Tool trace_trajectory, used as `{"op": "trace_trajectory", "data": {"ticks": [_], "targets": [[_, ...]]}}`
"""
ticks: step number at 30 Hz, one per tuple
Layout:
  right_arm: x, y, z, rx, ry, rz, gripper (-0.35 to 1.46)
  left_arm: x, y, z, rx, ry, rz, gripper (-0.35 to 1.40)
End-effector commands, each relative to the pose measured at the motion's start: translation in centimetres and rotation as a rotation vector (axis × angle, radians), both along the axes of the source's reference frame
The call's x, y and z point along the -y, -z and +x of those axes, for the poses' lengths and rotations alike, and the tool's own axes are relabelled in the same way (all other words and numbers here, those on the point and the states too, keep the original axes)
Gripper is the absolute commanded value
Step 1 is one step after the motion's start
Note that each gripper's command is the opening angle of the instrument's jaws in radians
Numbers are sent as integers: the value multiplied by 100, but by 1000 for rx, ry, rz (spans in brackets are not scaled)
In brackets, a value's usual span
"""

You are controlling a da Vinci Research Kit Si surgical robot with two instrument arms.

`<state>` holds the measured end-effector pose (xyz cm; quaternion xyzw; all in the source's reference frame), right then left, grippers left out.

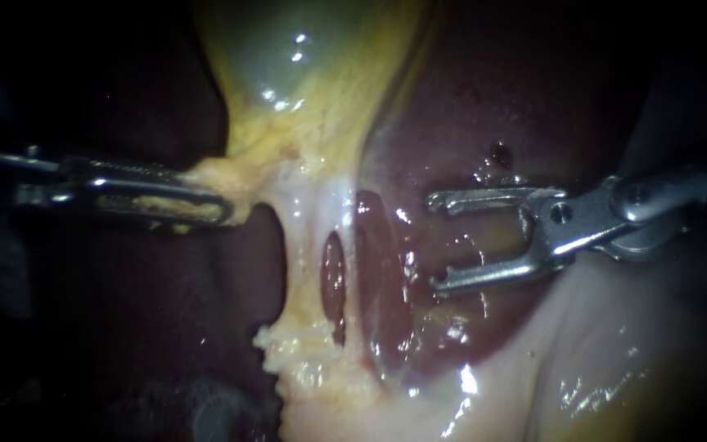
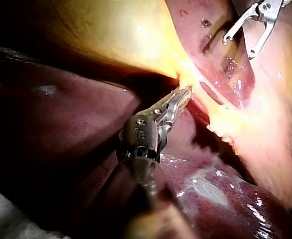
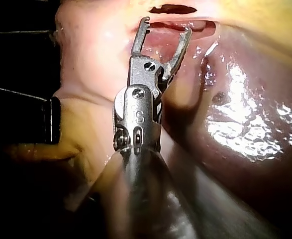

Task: Going back second clip left tube

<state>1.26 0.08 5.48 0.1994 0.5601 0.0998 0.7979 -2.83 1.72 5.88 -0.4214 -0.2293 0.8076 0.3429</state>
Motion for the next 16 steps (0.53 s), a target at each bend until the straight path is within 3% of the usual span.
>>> {"op": "trace_trajectory", "data": {"ticks": [1,4,8,16], "targets": [[0,0,0,0,0,0,50,1,-2,-2,-2,0,-4,-35],[0,0,0,-1,0,0,50,3,-11,-11,-2,-3,-11,-35],[1,0,0,-1,0,0,50,4,-22,-12,1,-11,-18,-35],[1,1,-1,-1,1,0,50,3,-18,-11,2,-12,-16,-35]]}}
